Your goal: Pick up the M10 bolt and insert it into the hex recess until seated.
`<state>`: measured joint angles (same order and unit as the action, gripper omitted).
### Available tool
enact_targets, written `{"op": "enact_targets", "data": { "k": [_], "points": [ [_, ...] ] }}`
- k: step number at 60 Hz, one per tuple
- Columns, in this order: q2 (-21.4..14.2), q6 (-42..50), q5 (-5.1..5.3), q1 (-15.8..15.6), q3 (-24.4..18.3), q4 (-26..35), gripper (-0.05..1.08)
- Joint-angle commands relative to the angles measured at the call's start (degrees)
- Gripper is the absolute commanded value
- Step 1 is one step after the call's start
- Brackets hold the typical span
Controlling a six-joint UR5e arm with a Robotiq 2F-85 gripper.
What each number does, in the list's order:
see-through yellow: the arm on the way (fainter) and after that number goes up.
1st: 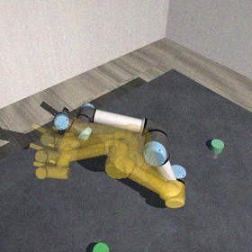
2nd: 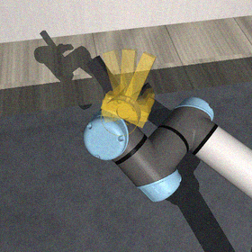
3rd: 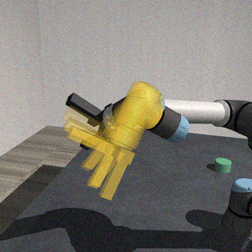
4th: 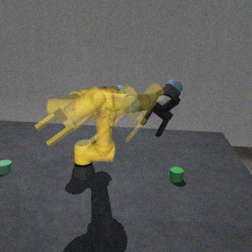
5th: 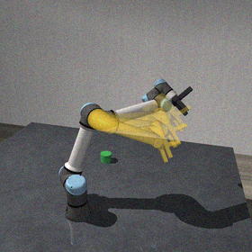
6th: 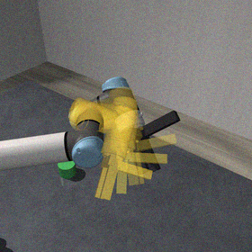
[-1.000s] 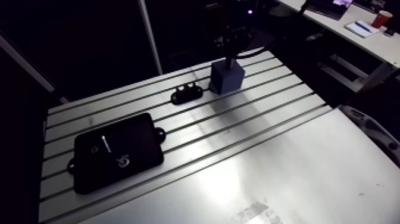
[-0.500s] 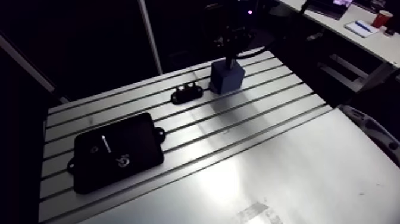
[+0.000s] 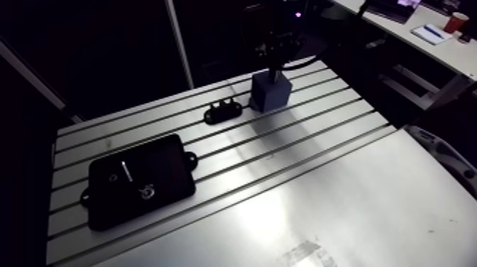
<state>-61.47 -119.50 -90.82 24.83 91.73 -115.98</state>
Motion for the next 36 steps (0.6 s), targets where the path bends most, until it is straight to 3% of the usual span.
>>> {"op": "enact_targets", "data": {
  "k": [1, 36],
  "points": [
    [0.0, -0.08, 0.06, -0.03, 0.07, 0.0, 0.97],
    [0.0, -0.08, -0.01, -0.03, 0.25, -0.08, 0.97]
  ]
}}
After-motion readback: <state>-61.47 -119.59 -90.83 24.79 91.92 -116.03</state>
